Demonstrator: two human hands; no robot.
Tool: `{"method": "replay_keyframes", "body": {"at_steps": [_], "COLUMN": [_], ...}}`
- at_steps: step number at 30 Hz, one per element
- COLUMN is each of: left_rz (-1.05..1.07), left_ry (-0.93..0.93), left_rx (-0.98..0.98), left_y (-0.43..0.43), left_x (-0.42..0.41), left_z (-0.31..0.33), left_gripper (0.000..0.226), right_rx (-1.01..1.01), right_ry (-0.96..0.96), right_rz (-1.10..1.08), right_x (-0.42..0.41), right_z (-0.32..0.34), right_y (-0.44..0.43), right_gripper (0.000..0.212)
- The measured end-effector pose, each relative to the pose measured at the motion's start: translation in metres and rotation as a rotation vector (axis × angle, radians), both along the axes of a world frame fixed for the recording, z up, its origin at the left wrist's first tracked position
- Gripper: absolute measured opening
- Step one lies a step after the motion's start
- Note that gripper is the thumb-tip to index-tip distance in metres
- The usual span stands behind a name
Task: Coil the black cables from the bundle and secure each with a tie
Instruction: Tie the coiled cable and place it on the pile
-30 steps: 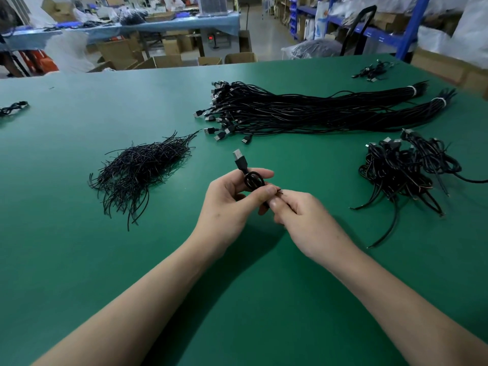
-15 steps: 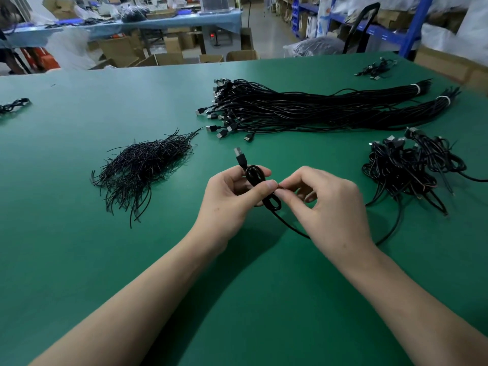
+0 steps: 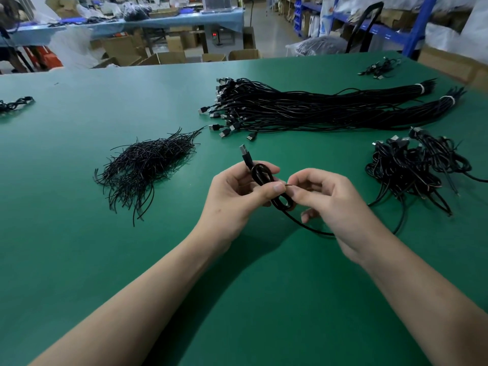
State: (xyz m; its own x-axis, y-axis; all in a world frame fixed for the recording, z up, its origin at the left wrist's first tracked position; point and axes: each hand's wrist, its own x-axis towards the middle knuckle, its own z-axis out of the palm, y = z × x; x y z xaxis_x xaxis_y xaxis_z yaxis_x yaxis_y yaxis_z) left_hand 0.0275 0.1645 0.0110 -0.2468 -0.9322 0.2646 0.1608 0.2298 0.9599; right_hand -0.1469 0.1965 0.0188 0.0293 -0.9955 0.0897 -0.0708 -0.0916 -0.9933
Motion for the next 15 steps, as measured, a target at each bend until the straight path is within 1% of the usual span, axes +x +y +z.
{"method": "replay_keyframes", "body": {"at_steps": [2, 5, 9, 12, 15], "left_rz": [-0.045, -0.149, -0.281, -0.289, -0.285], "left_ry": [-0.009, -0.048, -0.067, -0.1, -0.111], "left_rx": [-0.045, -0.089, -0.061, -0.049, -0.051], "left_y": [0.0, 0.002, 0.0032, 0.0025, 0.0015], "left_x": [0.0016, 0.0044, 0.0077, 0.0088, 0.0078], "left_z": [0.0009, 0.0038, 0.0075, 0.0085, 0.0052], "left_gripper": [0.023, 0.024, 0.025, 0.022, 0.024], "right_rx": [0.121, 0.258, 0.305, 0.315, 0.306], "right_ry": [-0.117, -0.214, -0.237, -0.209, -0.214], "right_rz": [0.086, 0.203, 0.289, 0.31, 0.253], "right_x": [-0.003, -0.0063, -0.0097, -0.0109, -0.0098], "right_z": [0.0008, -0.0001, -0.0017, -0.0022, -0.0015], "right_y": [0.0003, -0.0008, -0.0004, -0.0004, -0.0001], "right_gripper": [0.003, 0.013, 0.009, 0.017, 0.027]}}
